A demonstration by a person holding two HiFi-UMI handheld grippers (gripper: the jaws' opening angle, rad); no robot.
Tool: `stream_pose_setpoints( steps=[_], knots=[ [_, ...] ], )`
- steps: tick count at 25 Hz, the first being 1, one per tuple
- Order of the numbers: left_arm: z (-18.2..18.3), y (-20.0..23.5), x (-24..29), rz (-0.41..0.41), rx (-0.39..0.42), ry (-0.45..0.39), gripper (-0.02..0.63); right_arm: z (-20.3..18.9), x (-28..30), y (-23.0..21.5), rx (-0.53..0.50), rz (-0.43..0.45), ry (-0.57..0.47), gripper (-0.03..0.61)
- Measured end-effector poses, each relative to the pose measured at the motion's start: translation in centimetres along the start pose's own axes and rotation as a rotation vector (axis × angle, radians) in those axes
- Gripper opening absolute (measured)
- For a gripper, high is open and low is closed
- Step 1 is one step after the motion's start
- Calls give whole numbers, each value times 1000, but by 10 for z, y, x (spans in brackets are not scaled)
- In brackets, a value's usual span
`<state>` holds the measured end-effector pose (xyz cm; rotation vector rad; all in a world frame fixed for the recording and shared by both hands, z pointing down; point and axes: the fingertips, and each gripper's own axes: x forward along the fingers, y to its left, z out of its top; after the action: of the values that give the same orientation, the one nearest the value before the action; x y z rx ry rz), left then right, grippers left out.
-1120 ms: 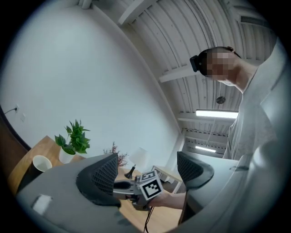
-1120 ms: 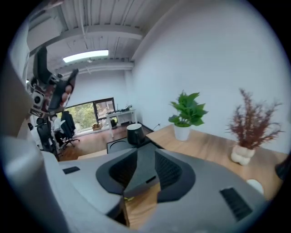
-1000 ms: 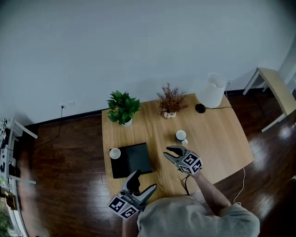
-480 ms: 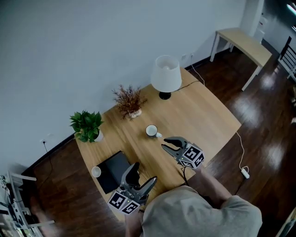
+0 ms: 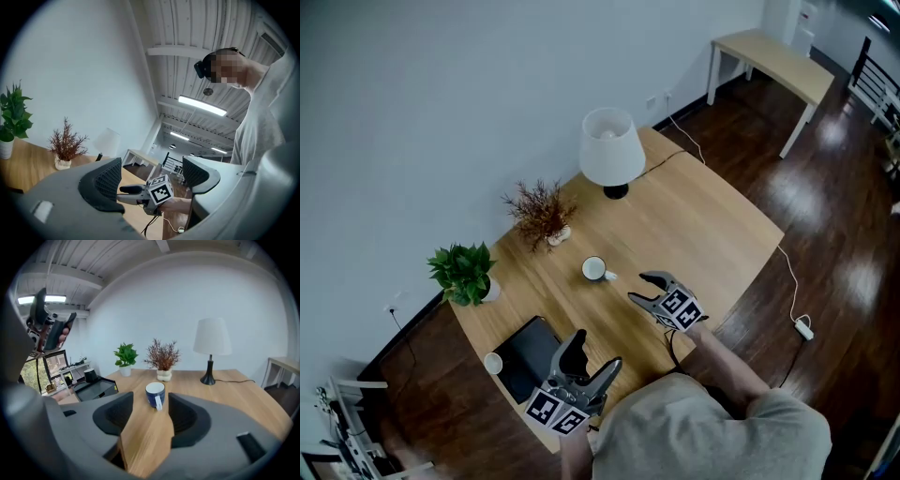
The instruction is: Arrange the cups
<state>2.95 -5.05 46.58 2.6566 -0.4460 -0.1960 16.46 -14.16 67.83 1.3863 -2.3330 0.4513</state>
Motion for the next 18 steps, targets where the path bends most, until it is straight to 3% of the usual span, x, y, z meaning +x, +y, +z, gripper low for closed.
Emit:
stream_pose_setpoints(
  steps=[7, 9, 15, 18],
  knots=[
    [0, 1, -2, 33, 1, 13, 393, -42, 77, -10, -76, 22, 171, 253],
    [-2, 1, -2, 42, 1, 15, 393, -43, 100, -11, -106, 39, 205, 208],
    [-2, 5, -9, 81, -6, 10, 393, -51, 146, -4, -230, 83, 344, 195],
    [-1, 8, -12, 96, -6, 1, 393, -48, 152, -3, -299, 74, 392, 103]
  ],
)
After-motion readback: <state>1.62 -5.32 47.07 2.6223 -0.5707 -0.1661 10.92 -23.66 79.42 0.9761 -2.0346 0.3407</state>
